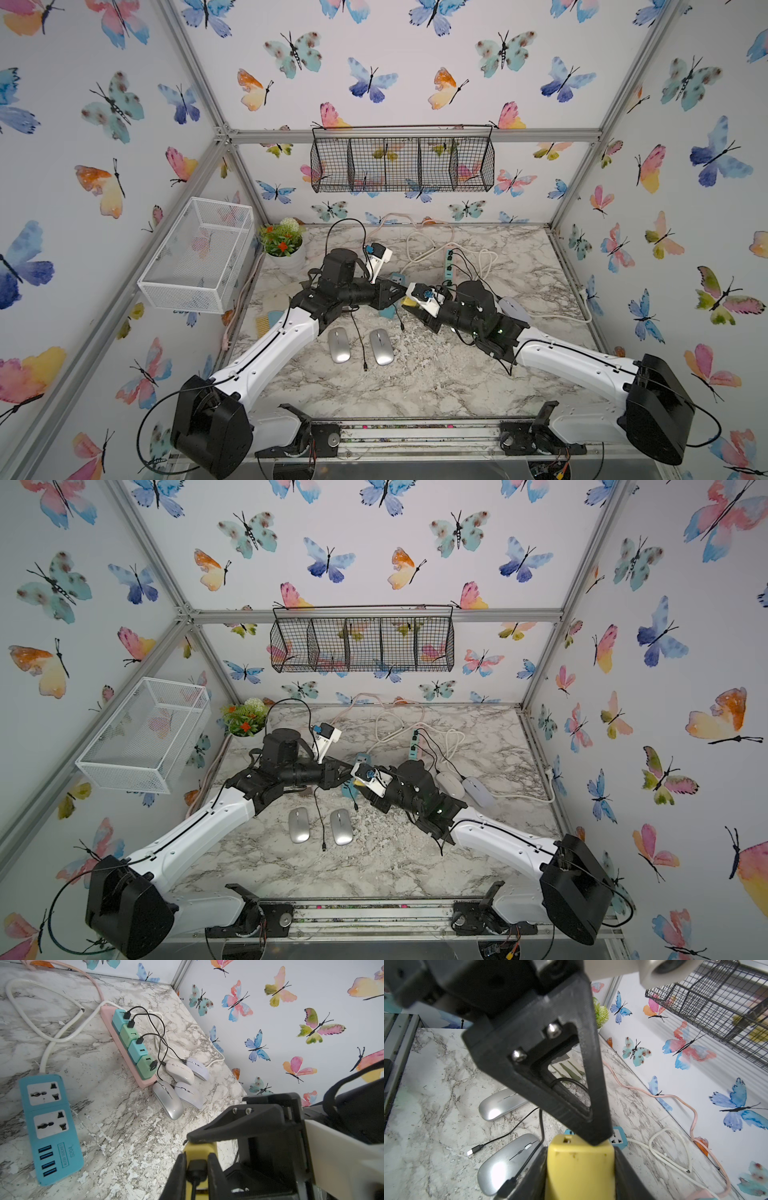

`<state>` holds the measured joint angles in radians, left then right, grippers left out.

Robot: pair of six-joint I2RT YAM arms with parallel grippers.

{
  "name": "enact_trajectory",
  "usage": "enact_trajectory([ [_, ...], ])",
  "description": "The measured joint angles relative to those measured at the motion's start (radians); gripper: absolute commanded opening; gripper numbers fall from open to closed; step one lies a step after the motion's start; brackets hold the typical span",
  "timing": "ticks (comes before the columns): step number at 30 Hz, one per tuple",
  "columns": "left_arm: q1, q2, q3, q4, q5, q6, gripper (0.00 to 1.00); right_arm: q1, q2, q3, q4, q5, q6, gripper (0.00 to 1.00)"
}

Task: Unplug the wireless mouse
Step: Remove the power cord from the plug, then place the plug at the center of the board.

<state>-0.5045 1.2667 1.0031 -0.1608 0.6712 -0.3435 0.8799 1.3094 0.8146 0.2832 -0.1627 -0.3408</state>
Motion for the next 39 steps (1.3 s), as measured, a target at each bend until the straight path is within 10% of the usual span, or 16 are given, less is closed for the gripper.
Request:
enact_trajectory([
  [11,0.018,-0.028,0.001,-0.043,-0.002,0.008,0.0,0.01,-0.002,-0.003,-0.018,0.041,-0.019,0.03],
  [20,0.2,-0.203,-0.009,-0.047,0.021,0.011,0.0,0.004,0.024,-0.053,-0.105,0.136,0.03,0.01],
  [39,0.509,-0.334,-0.218,-0.129,-0.075,-0.072,0.0,0.012,0.573,0.325,-0.146,-0.041,0.471,0.01],
])
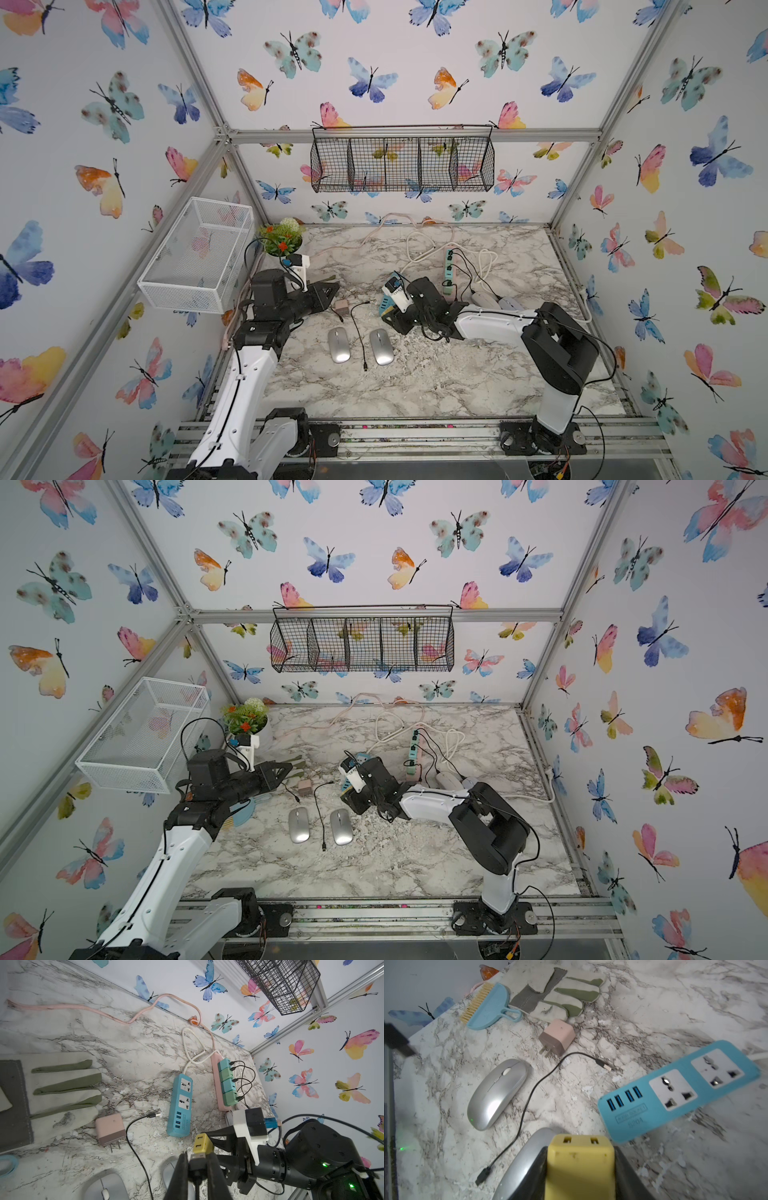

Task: Unplug the wireless mouse
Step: Place the plug at the center of the board.

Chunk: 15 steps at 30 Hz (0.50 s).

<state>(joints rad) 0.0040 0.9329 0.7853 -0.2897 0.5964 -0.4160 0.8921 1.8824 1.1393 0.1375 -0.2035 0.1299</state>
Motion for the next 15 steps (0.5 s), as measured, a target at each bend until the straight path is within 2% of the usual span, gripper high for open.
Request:
enact_trajectory([
  [6,0.058,-0.032,-0.035,-0.007,0.039,0.001,0.0,0.001,0.169,0.225,-0.147,-0.05,-0.04,0.01],
  [15,0.101,-0.04,-0.043,-0.014,0.053,0.0,0.0,0.004,0.277,0.356,-0.301,-0.032,-0.089,0.01],
])
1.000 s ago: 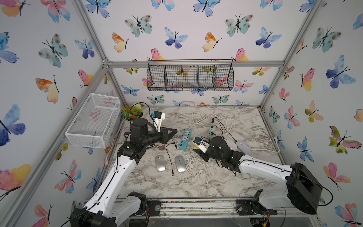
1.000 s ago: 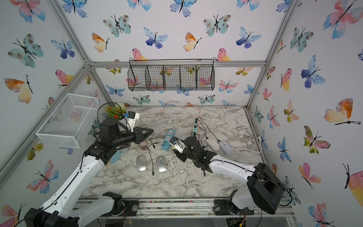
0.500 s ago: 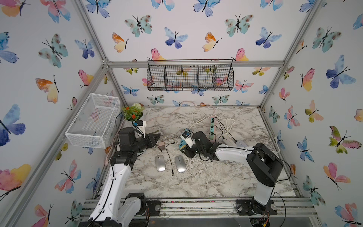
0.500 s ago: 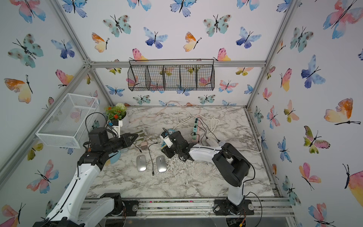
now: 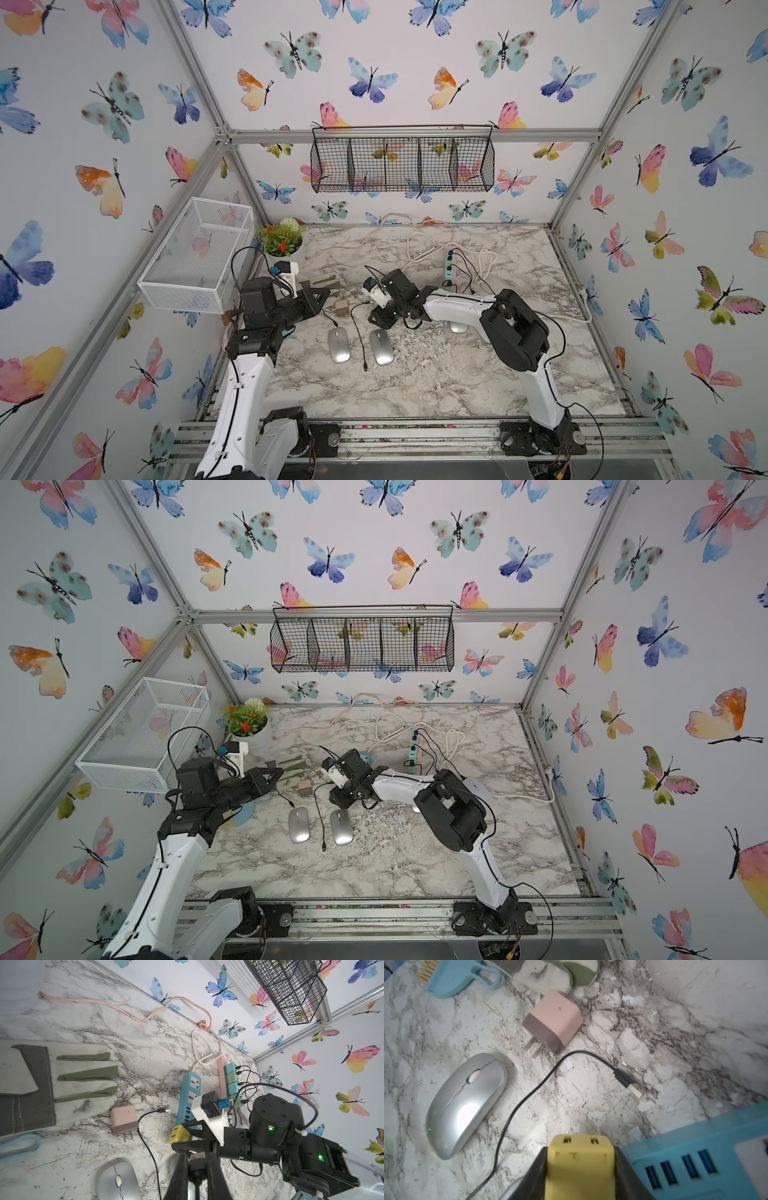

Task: Unplug the wireless mouse
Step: Place the plug at the center of the board, then place the power cord at the center of the board.

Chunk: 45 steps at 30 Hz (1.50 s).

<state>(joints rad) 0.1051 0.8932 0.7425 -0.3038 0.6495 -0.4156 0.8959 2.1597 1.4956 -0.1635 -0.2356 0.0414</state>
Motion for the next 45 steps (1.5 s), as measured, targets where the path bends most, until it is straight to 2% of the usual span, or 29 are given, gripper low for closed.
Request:
enact_trajectory([
  [5,0.0,-0.006,0.0,0.0,0.003,0.0,0.0,0.0,0.021,0.03,-0.058,0.026,-0.009,0.01],
  [12,0.0,-0.006,0.0,-0.001,0.008,-0.002,0.0,0.0,0.042,0.077,-0.099,0.161,-0.009,0.02],
  [14,0.0,-0.009,0.0,-0.001,0.008,-0.005,0.0,0.0,0.049,0.092,-0.098,0.167,-0.008,0.1],
  [17,0.001,-0.017,0.0,-0.002,0.006,-0.008,0.0,0.0,0.05,0.095,-0.095,0.155,0.003,0.28],
  [25,0.0,-0.026,0.0,-0.003,0.006,-0.016,0.0,0.0,0.058,0.094,-0.058,0.08,0.058,0.61],
  [27,0.001,-0.026,0.0,-0.004,0.006,-0.016,0.0,0.0,0.058,0.094,-0.045,0.061,0.069,0.66],
  [32,0.0,-0.027,0.0,-0.004,0.008,-0.019,0.0,0.0,0.048,0.057,0.014,0.031,0.084,0.67],
  [36,0.001,-0.026,0.0,0.001,0.033,-0.023,0.0,0.0,-0.084,-0.148,0.132,0.03,0.097,0.67],
  [40,-0.016,-0.017,-0.001,0.04,0.082,-0.054,0.0,0.0,-0.339,-0.403,0.33,0.013,0.101,0.67],
  [45,-0.173,0.008,0.0,0.118,0.078,-0.108,0.0,0.0,-0.573,-0.594,0.6,-0.028,0.093,0.68],
])
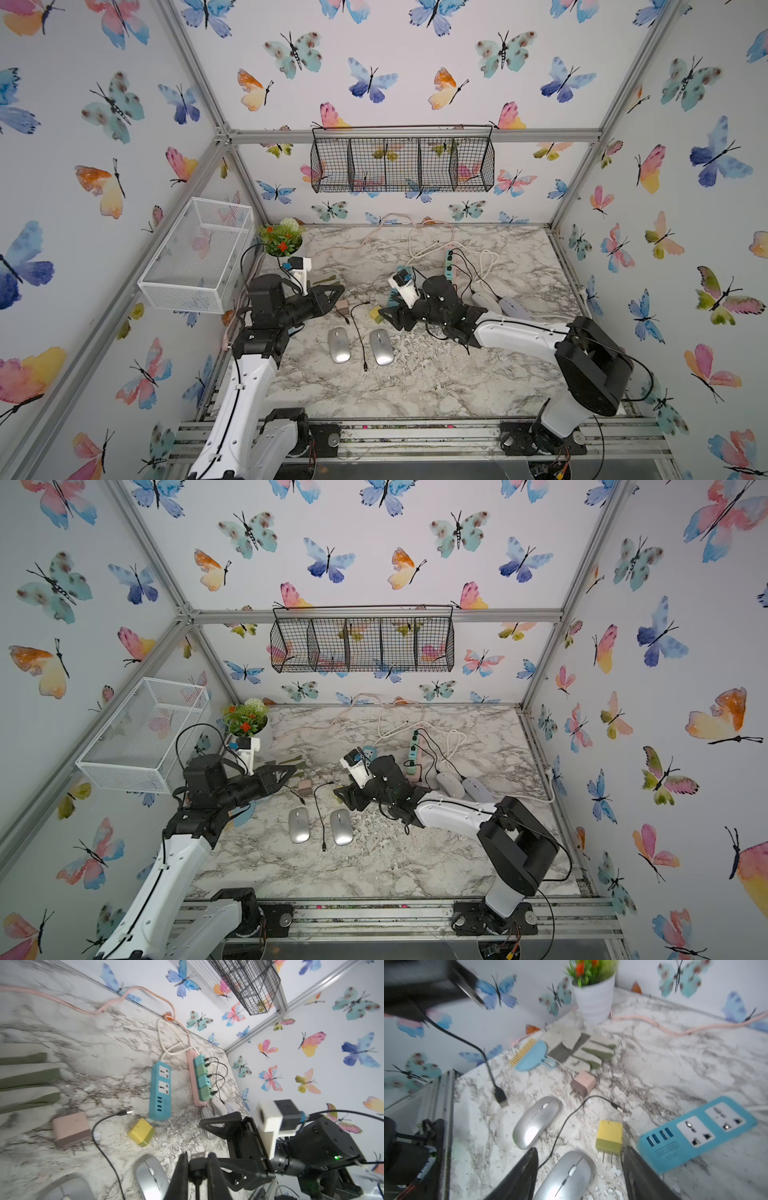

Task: Unplug the wireless mouse
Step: Place the power cord at the center of the board.

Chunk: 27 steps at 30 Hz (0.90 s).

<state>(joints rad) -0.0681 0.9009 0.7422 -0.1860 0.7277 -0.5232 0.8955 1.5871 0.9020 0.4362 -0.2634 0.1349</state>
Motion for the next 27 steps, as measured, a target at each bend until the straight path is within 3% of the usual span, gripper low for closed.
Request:
enact_trajectory([
  [4,-0.146,0.041,0.002,0.073,-0.033,-0.055,0.0,0.0,-0.098,-0.131,0.185,-0.061,-0.015,0.68],
  [11,-0.32,0.113,0.05,0.171,-0.114,-0.126,0.0,0.0,-0.114,-0.164,0.28,-0.143,-0.04,0.61],
  [18,-0.387,0.146,0.063,0.226,-0.159,-0.156,0.0,0.0,-0.108,-0.156,0.309,-0.197,-0.041,0.49],
  [27,-0.399,0.15,0.063,0.235,-0.181,-0.169,0.0,0.0,-0.049,-0.09,0.314,-0.248,-0.039,0.32],
])
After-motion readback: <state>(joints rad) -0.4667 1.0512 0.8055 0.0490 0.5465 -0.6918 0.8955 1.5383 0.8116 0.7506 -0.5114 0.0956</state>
